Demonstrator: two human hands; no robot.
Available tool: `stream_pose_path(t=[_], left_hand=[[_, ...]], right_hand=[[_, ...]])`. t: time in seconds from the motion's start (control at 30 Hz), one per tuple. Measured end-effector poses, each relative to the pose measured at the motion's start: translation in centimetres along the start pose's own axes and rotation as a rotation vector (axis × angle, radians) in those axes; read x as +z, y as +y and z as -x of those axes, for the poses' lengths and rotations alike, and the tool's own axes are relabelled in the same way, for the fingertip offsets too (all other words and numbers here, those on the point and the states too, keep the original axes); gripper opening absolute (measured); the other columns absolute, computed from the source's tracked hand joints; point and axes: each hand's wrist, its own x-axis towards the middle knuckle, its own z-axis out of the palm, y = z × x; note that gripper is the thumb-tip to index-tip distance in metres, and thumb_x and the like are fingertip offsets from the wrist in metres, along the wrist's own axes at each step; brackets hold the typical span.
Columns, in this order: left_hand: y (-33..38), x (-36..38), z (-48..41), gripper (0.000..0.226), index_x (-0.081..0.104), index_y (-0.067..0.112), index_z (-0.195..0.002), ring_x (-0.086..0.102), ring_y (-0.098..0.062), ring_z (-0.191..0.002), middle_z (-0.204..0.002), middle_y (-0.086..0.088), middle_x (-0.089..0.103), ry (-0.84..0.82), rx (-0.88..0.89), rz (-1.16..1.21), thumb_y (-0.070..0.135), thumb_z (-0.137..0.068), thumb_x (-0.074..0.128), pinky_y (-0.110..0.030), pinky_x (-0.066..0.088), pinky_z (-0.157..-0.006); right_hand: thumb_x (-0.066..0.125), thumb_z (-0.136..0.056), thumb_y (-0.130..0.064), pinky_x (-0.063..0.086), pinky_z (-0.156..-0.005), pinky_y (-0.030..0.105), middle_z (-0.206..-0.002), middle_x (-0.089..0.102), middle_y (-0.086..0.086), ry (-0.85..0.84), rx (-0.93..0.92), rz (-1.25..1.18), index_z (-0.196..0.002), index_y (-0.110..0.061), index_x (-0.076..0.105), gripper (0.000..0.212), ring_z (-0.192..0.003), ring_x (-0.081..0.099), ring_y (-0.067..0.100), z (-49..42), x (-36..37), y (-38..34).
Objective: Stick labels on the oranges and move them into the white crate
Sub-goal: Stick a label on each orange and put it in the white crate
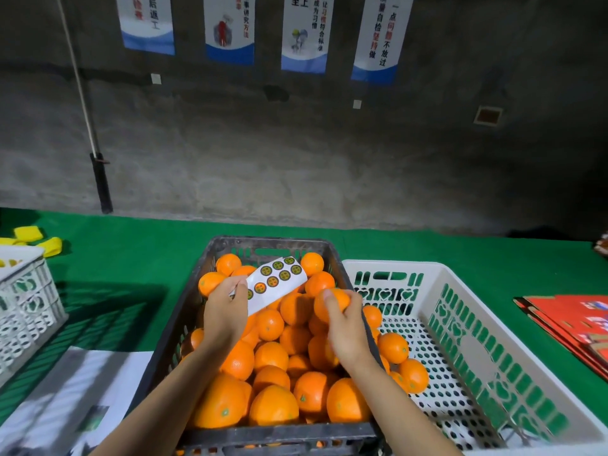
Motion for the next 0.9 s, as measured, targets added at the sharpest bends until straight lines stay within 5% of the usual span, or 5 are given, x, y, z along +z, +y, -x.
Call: stream_pose_path(t=[0.1, 0.2, 0.37, 0.6, 0.9], left_hand=[[-0.2, 0.1, 0.0, 0.008, 0.060, 0.034, -0.101, 0.069, -0.007, -0.069, -0.080, 0.015, 0.067, -0.020, -0.008, 0.003, 0.035, -0.101, 0.052, -0.020, 0.053, -0.051], [-0.1, 0.0, 0.2, 0.007, 0.059, 0.035, -0.100, 0.069, -0.007, -0.071, -0.081, 0.016, 0.067, -0.030, -0.001, 0.022, 0.034, -0.101, 0.052, -0.018, 0.051, -0.050], [0.1, -0.1, 0.2, 0.007, 0.059, 0.036, -0.100, 0.068, -0.006, -0.071, -0.082, 0.017, 0.066, -0.035, -0.010, 0.035, 0.033, -0.101, 0.053, -0.014, 0.047, -0.048], [0.1, 0.0, 0.4, 0.007, 0.059, 0.035, -0.099, 0.069, -0.010, -0.071, -0.082, 0.014, 0.067, -0.048, -0.005, 0.020, 0.031, -0.101, 0.054, -0.018, 0.050, -0.050], [0.5, -0.1, 0.4, 0.017, 0.059, 0.041, -0.091, 0.064, 0.013, -0.071, -0.077, 0.026, 0.061, -0.066, 0.025, 0.012, 0.028, -0.100, 0.055, -0.011, 0.046, -0.045]], right_hand=[[0.042, -0.098, -0.063, 0.047, -0.046, 0.031, -0.066, 0.061, 0.015, 0.073, 0.222, -0.408, -0.129, -0.025, 0.040, 0.050, -0.046, 0.054, 0.021, -0.6, -0.4, -0.6], [0.040, -0.096, -0.069, 0.045, -0.039, 0.025, -0.092, 0.074, 0.020, -0.045, 0.454, -0.872, -0.113, 0.001, 0.062, 0.076, -0.044, 0.055, 0.019, -0.8, -1.1, -1.3], [0.035, -0.097, -0.065, 0.036, -0.035, 0.021, -0.091, 0.071, 0.018, -0.112, 0.497, -1.270, -0.122, -0.003, 0.055, 0.070, -0.043, 0.051, 0.017, -1.3, -2.3, -1.3], [0.045, -0.094, -0.065, 0.038, -0.061, 0.029, -0.134, 0.060, 0.020, -0.123, 0.423, -1.590, -0.140, -0.010, 0.046, 0.072, -0.096, 0.071, 0.030, -1.8, -1.4, -1.6], [0.023, -0.096, -0.071, 0.046, -0.086, 0.044, -0.136, 0.061, 0.018, -0.036, 0.369, -1.683, -0.140, -0.008, 0.046, 0.080, -0.116, 0.060, 0.036, -2.6, -1.5, -0.3]])
